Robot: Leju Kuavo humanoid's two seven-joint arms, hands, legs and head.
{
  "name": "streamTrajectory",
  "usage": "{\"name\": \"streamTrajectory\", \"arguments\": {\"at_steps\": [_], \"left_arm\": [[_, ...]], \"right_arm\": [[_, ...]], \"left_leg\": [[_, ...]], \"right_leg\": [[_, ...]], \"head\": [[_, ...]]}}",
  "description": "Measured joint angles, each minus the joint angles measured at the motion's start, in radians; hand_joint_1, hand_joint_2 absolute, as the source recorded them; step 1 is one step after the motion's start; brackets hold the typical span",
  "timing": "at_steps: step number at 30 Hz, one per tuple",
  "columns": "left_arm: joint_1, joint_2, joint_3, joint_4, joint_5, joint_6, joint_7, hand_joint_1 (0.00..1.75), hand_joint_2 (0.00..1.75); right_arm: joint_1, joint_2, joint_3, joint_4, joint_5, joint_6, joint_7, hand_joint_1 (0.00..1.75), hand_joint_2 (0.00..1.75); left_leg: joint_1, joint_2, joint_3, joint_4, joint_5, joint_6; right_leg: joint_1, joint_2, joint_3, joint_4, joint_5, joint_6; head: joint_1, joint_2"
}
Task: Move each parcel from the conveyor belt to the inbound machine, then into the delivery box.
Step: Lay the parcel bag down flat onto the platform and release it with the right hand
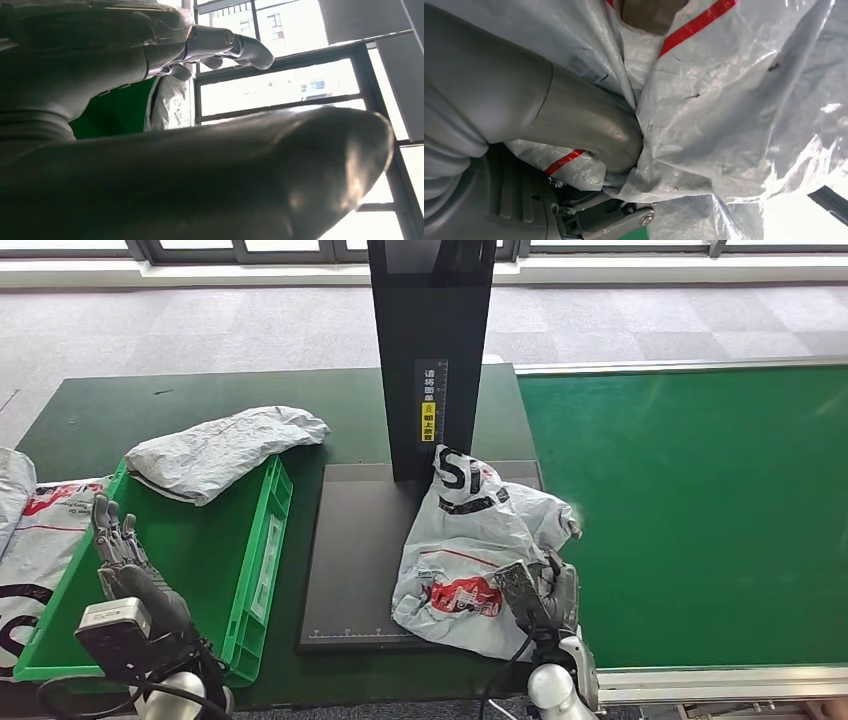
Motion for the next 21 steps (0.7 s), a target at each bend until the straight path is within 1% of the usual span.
{"name": "streamTrajectory", "arguments": {"at_steps": [3, 4, 7, 8, 11, 14, 17, 21], "left_arm": [[-0.014, -0.004, -0.002, 0.019, 0.01, 0.025, -0.004, 0.0, 0.0], [-0.02, -0.005, -0.003, 0.027, 0.01, 0.03, -0.005, 0.0, 0.0], [-0.041, -0.006, -0.011, 0.055, 0.014, 0.041, -0.006, 0.0, 0.0], [-0.05, -0.006, -0.014, 0.067, 0.018, 0.044, -0.006, 0.0, 0.0], [-0.079, -0.006, -0.022, 0.109, 0.038, 0.046, -0.018, 0.0, 0.0], [-0.098, -0.005, -0.034, 0.15, 0.069, 0.046, -0.042, 0.0, 0.0], [-0.106, -0.002, -0.043, 0.176, 0.09, 0.044, -0.05, 0.0, 0.0], [-0.119, 0.0, -0.054, 0.198, 0.093, 0.043, -0.054, 0.0, 0.0]], "right_arm": [[-0.024, 0.019, 0.016, 0.043, 0.01, 0.004, 0.006, 1.75, 1.75], [-0.03, 0.025, 0.021, 0.054, 0.013, 0.004, 0.006, 1.72, 1.75], [-0.039, 0.036, 0.03, 0.075, 0.018, 0.003, 0.001, 0.41, 1.75], [-0.041, 0.038, 0.032, 0.08, 0.019, 0.001, -0.004, 0.0, 1.75], [-0.042, 0.038, 0.044, 0.088, 0.005, -0.018, -0.032, 0.0, 1.75], [-0.02, 0.031, 0.055, 0.07, -0.051, -0.042, -0.083, 0.0, 1.75], [0.029, 0.014, 0.077, -0.005, -0.105, -0.047, -0.114, 0.0, 1.75], [0.077, -0.006, 0.108, -0.096, -0.125, -0.04, -0.117, 0.0, 1.75]], "left_leg": [[0.0, 0.002, 0.0, 0.0, 0.0, 0.0], [0.0, 0.002, 0.0, 0.0, 0.0, 0.0], [0.0, 0.002, 0.002, 0.0, 0.001, 0.0], [0.0, 0.002, 0.002, 0.0, 0.001, 0.0], [0.0, 0.002, 0.002, 0.0, 0.001, -0.001], [0.0, 0.002, 0.002, 0.0, 0.001, -0.001], [0.0, 0.002, 0.0, 0.0, 0.001, 0.0], [0.0, 0.002, -0.002, 0.0, 0.001, 0.0]], "right_leg": [[0.0, 0.001, 0.0, 0.0, 0.0, 0.0], [0.0, 0.001, 0.0, 0.0, 0.0, 0.0], [0.0, 0.001, 0.0, 0.0, 0.002, 0.0], [0.0, 0.001, 0.0, 0.0, 0.002, 0.0], [0.0, 0.002, 0.0, 0.0, 0.002, -0.001], [0.0, 0.002, 0.0, 0.0, 0.003, -0.001], [0.0, 0.002, -0.001, 0.0, 0.003, -0.001], [0.0, 0.002, -0.003, 0.0, 0.003, -0.001]], "head": [[0.0, 0.0], [0.0, 0.0], [0.0, 0.0], [0.0, 0.0], [0.0, 0.0], [0.0, 0.0], [0.0, 0.0], [0.0, 0.0]]}}
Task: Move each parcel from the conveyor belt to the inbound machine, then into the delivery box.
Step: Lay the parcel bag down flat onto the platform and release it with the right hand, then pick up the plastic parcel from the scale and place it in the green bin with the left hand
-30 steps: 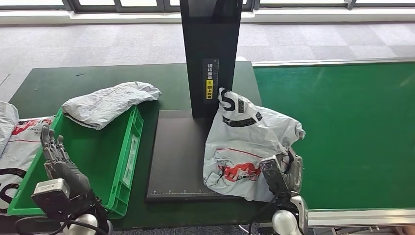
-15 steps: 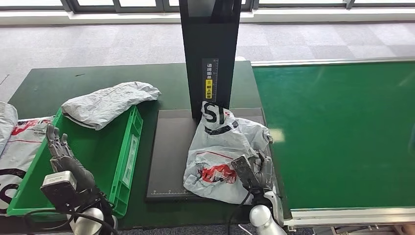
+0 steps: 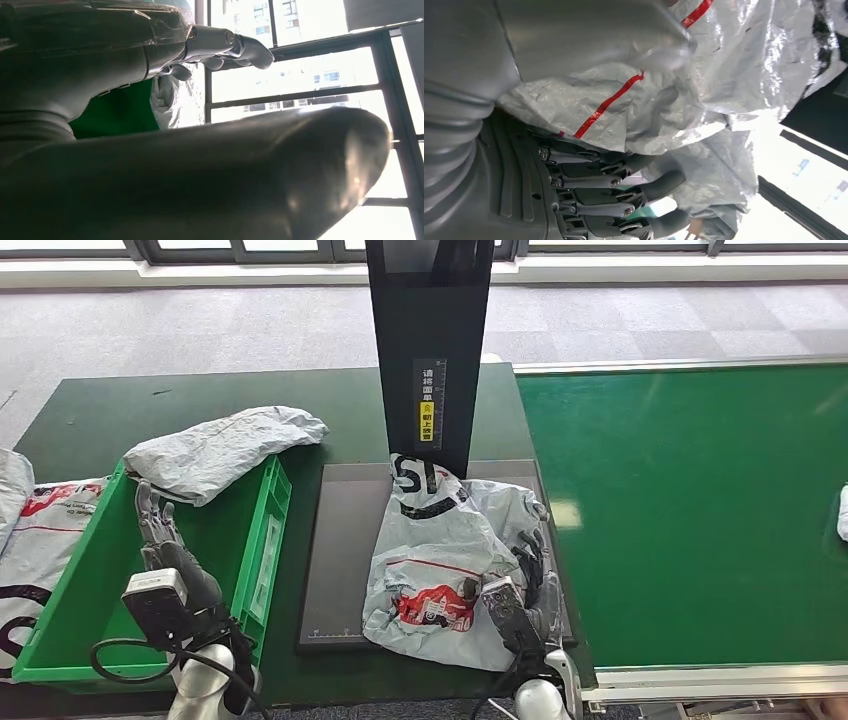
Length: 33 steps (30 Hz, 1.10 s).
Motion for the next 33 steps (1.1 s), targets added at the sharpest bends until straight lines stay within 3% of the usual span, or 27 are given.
{"name": "streamTrajectory", "arguments": {"at_steps": [9, 14, 20, 33], "left_arm": [[-0.01, 0.004, -0.006, 0.019, -0.003, -0.003, -0.001, 0.0, 0.0], [-0.002, 0.008, -0.008, -0.003, -0.024, 0.005, -0.002, 0.0, 0.0], [0.015, 0.017, -0.016, -0.034, -0.055, -0.059, -0.002, 0.0, 0.0], [0.015, 0.025, -0.036, -0.043, -0.101, -0.111, -0.002, 0.0, 0.0]], "right_arm": [[0.041, -0.021, 0.04, -0.093, -0.019, 0.004, -0.018, 0.0, 1.75], [0.101, -0.041, 0.099, -0.248, -0.038, 0.004, 0.015, 0.0, 1.75], [0.174, -0.082, 0.15, -0.426, -0.058, -0.019, 0.061, 0.0, 1.75], [0.189, -0.093, 0.157, -0.54, -0.054, -0.007, 0.084, 0.0, 1.75]], "left_leg": [[0.0, 0.0, 0.0, 0.0, 0.0, 0.0], [0.0, 0.0, -0.001, 0.0, 0.0, 0.0], [0.0, 0.0, -0.005, 0.0, 0.0, 0.001], [-0.001, 0.0, -0.001, 0.0, 0.0, 0.001]], "right_leg": [[0.0, 0.0, 0.0, 0.0, 0.0, 0.0], [0.0, 0.0, -0.001, 0.0, 0.0, 0.0], [0.0, 0.0, -0.001, 0.0, 0.0, 0.0], [0.0, 0.0, -0.001, 0.0, 0.0, 0.001]], "head": [[0.0, 0.0], [0.0, 0.0], [0.0, 0.0], [0.0, 0.0]]}}
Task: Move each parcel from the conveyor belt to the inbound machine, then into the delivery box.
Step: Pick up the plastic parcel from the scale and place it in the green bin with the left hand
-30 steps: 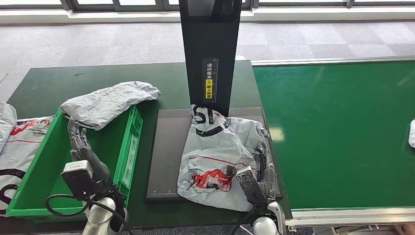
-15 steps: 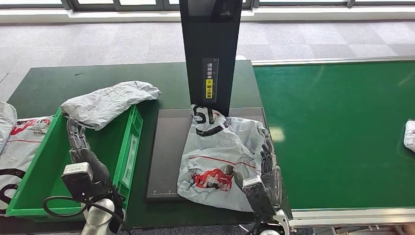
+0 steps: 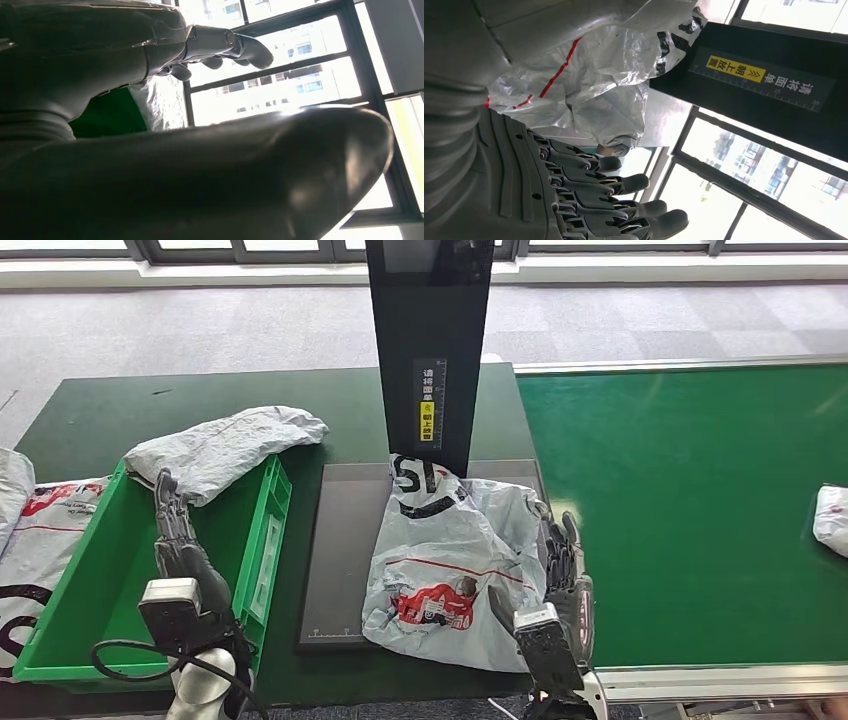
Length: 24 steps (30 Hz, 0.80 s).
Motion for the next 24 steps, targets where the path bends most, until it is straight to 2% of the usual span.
{"name": "streamTrajectory", "arguments": {"at_steps": [10, 13, 17, 20, 24], "left_arm": [[0.0, 0.01, -0.057, -0.032, -0.044, -0.035, 0.002, 0.0, 0.0], [-0.001, 0.02, -0.083, -0.032, -0.185, -0.071, 0.044, 0.0, 0.0], [-0.025, 0.036, -0.16, -0.002, -0.477, -0.162, 0.154, 0.0, 1.75], [-0.095, 0.041, -0.245, 0.105, -0.626, -0.241, 0.189, 0.0, 1.75], [-0.212, 0.024, -0.351, 0.301, -0.771, -0.318, 0.21, 0.0, 1.75]], "right_arm": [[0.027, 0.0, 0.0, -0.064, -0.007, -0.002, -0.038, 0.0, 1.75], [0.037, 0.0, 0.0, -0.088, -0.014, -0.004, -0.069, 0.0, 1.75], [0.048, 0.0, 0.0, -0.149, -0.026, -0.014, -0.14, 0.0, 1.75], [0.051, 0.002, 0.001, -0.206, -0.014, -0.065, -0.187, 0.0, 1.75], [0.049, 0.008, 0.007, -0.26, 0.011, -0.086, -0.182, 0.0, 1.75]], "left_leg": [[0.0, 0.0, -0.001, 0.0, 0.0, 0.0], [0.0, 0.0, 0.0, 0.0, 0.0, 0.001], [-0.001, -0.001, 0.0, 0.0, 0.0, 0.001], [-0.001, -0.002, -0.001, 0.0, 0.001, 0.001], [-0.002, -0.001, 0.0, 0.0, 0.001, 0.002]], "right_leg": [[0.0, 0.0, 0.0, 0.0, 0.0, 0.0], [0.0, 0.0, 0.0, 0.0, 0.0, 0.0], [-0.001, 0.0, 0.0, 0.0, 0.0, 0.0], [-0.001, -0.002, 0.0, 0.0, 0.0, 0.001], [-0.002, -0.001, 0.0, 0.0, 0.001, 0.001]], "head": [[0.0, 0.0], [0.0, 0.0], [0.0, 0.0], [0.0, 0.0], [0.0, 0.0]]}}
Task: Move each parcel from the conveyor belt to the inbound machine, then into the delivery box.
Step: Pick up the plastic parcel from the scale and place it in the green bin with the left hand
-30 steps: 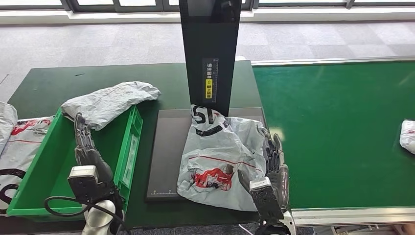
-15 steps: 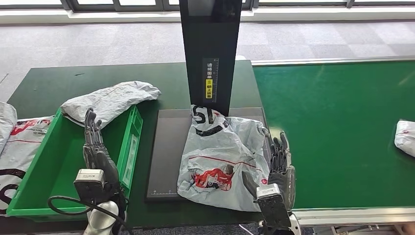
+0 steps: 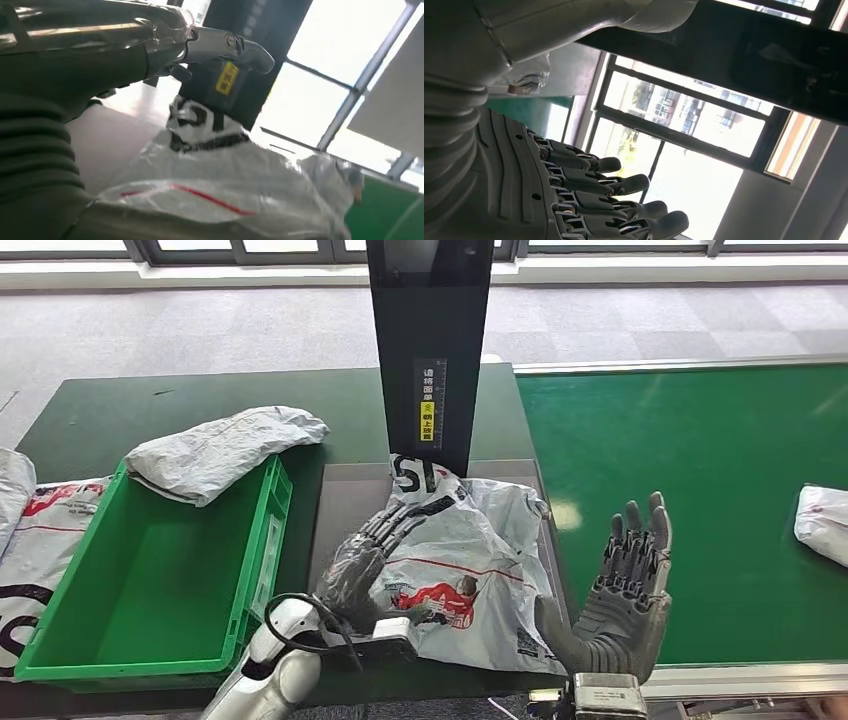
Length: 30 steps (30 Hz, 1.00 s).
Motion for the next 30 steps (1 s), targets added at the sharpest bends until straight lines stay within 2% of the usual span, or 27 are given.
{"name": "streamTrajectory", "arguments": {"at_steps": [4, 9, 19, 23, 25, 30], "left_arm": [[-0.109, -0.046, -0.112, 0.233, -0.153, -0.093, 0.053, 0.0, 1.75], [-0.17, -0.091, -0.204, 0.438, -0.183, -0.106, 0.054, 0.0, 1.75], [-0.221, -0.117, -0.247, 0.549, -0.157, -0.158, 0.031, 0.0, 1.75], [-0.236, -0.124, -0.267, 0.57, -0.155, -0.17, 0.016, 1.75, 1.75], [-0.238, -0.125, -0.274, 0.576, -0.156, -0.14, 0.009, 1.75, 1.75], [-0.213, -0.125, -0.277, 0.546, -0.118, 0.006, 0.009, 1.75, 1.75]], "right_arm": [[-0.007, 0.028, 0.0, -0.059, 0.052, 0.07, 0.028, 0.0, 1.75], [-0.019, 0.063, 0.0, -0.125, 0.078, 0.119, 0.055, 0.0, 1.75], [-0.032, 0.093, 0.0, -0.151, 0.076, 0.131, 0.041, 0.0, 1.75], [-0.035, 0.099, 0.0, -0.151, 0.076, 0.13, 0.041, 0.0, 1.75], [-0.036, 0.101, 0.0, -0.152, 0.077, 0.128, 0.041, 0.0, 1.75], [-0.035, 0.101, 0.0, -0.159, 0.089, 0.111, 0.055, 0.0, 1.75]], "left_leg": [[-0.001, 0.0, 0.0, 0.0, 0.001, 0.001], [-0.001, 0.001, 0.0, 0.0, 0.0, 0.001], [-0.001, 0.001, -0.007, 0.0, 0.0, 0.001], [-0.001, 0.001, -0.006, 0.0, 0.0, 0.001], [-0.001, 0.001, -0.006, 0.0, 0.0, 0.001], [-0.001, 0.001, -0.006, 0.0, 0.0, 0.001]], "right_leg": [[-0.001, 0.0, 0.0, 0.0, 0.0, 0.0], [-0.001, 0.002, -0.001, 0.0, 0.0, 0.0], [-0.001, 0.002, 0.001, 0.0, 0.0, 0.001], [-0.001, 0.001, 0.003, 0.0, 0.0, 0.001], [-0.001, 0.001, 0.003, 0.0, 0.0, 0.001], [-0.002, 0.001, 0.001, 0.0, 0.0, 0.001]], "head": [[0.0, 0.0], [0.0, 0.0], [0.0, 0.0], [0.0, 0.0], [0.0, 0.0], [0.0, 0.0]]}}
